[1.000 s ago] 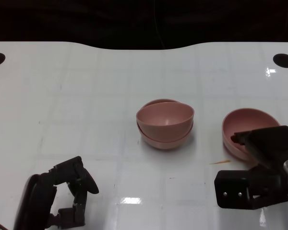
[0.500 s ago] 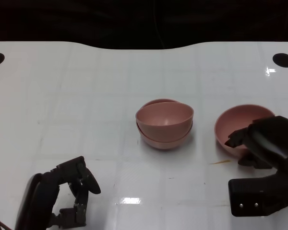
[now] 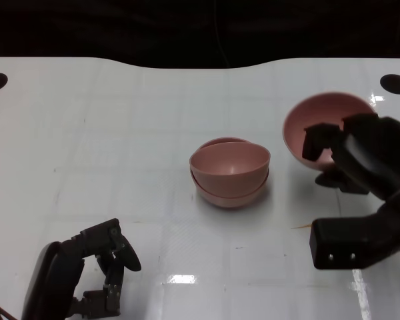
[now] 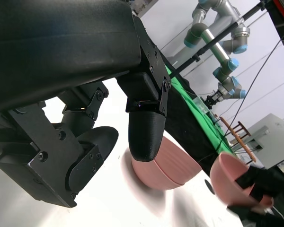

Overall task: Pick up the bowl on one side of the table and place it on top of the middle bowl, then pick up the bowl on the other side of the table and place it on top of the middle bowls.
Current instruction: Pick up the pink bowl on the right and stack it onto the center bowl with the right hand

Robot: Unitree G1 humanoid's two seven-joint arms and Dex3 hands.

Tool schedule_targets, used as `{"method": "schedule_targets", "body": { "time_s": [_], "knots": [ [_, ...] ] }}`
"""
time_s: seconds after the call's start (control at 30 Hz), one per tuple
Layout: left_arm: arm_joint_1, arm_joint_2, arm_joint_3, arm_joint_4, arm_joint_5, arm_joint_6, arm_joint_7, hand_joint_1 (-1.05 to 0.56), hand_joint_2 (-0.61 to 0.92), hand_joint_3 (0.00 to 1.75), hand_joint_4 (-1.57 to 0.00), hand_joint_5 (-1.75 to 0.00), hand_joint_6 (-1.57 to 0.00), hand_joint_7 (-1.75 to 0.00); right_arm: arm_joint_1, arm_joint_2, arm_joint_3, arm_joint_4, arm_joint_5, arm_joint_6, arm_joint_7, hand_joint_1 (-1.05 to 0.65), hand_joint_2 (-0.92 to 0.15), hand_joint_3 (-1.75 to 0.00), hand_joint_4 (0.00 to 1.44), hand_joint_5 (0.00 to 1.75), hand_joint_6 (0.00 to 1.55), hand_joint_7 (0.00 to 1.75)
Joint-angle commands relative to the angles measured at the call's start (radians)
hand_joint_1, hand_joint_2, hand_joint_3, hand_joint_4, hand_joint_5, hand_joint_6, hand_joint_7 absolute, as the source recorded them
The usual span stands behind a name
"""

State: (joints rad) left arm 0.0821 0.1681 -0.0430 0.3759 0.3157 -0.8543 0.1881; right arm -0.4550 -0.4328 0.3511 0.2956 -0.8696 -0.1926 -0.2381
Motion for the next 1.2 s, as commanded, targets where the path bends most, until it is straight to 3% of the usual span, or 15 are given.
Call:
{"method": "schedule_targets", "body": {
  "time_s": [0.03, 0.1, 0.2, 0.53, 1.1, 1.13, 1.17, 1.2],
  "knots": [
    [0.007, 0.017, 0.004, -0.011, 0.008, 0.013, -0.007, 0.00, 0.30, 1.53, -0.89, -1.72, -0.83, -1.51, -0.071, 0.007, -0.013, 0.018, 0.037, -0.017, 0.023, -0.11, -0.75, -0.42, 0.95, 1.75, 0.80, 1.56],
    [0.005, 0.017, 0.003, -0.007, 0.008, 0.008, -0.006, 0.01, 0.30, 1.53, -0.89, -1.72, -0.82, -1.51, -0.105, 0.019, -0.013, 0.042, 0.068, -0.038, 0.036, -0.11, -0.45, -1.00, 0.96, 1.75, 0.82, 1.54],
    [0.003, 0.017, 0.001, -0.004, 0.011, 0.011, -0.006, 0.01, 0.30, 1.52, -0.89, -1.72, -0.82, -1.51, -0.157, 0.055, -0.013, 0.083, 0.128, -0.056, 0.072, -0.12, -0.36, -1.20, 0.96, 1.75, 0.80, 1.57],
    [-0.006, 0.015, -0.002, 0.012, 0.005, 0.007, -0.008, -0.01, 0.27, 1.57, -0.89, -1.71, -0.83, -1.50, -0.253, 0.177, 0.001, 0.202, 0.301, -0.119, 0.226, -0.11, -0.33, -1.28, 0.91, 1.75, 0.74, 1.74],
    [-0.012, 0.016, -0.012, 0.019, 0.018, 0.000, -0.002, -0.04, 0.25, 1.60, -0.90, -1.71, -0.84, -1.50, -0.313, 0.249, 0.036, 0.384, 0.337, -0.196, 0.337, -0.08, -0.32, -1.30, 0.93, 1.75, 0.82, 1.65],
    [-0.012, 0.016, -0.012, 0.017, 0.021, 0.002, -0.001, -0.05, 0.25, 1.60, -0.90, -1.71, -0.84, -1.50, -0.310, 0.248, 0.037, 0.379, 0.339, -0.185, 0.351, -0.09, -0.35, -1.23, 0.90, 1.59, 0.82, 1.34],
    [-0.011, 0.016, -0.012, 0.015, 0.023, 0.004, -0.001, -0.05, 0.25, 1.60, -0.90, -1.72, -0.84, -1.50, -0.307, 0.247, 0.038, 0.373, 0.340, -0.176, 0.365, -0.11, -0.45, -1.01, 0.86, 1.43, 0.86, 0.90],
    [-0.011, 0.016, -0.012, 0.013, 0.023, 0.005, -0.002, -0.06, 0.25, 1.60, -0.90, -1.72, -0.84, -1.50, -0.304, 0.246, 0.037, 0.367, 0.344, -0.169, 0.378, -0.12, -0.53, -0.84, 0.82, 1.38, 0.90, 0.64]
  ]
}}
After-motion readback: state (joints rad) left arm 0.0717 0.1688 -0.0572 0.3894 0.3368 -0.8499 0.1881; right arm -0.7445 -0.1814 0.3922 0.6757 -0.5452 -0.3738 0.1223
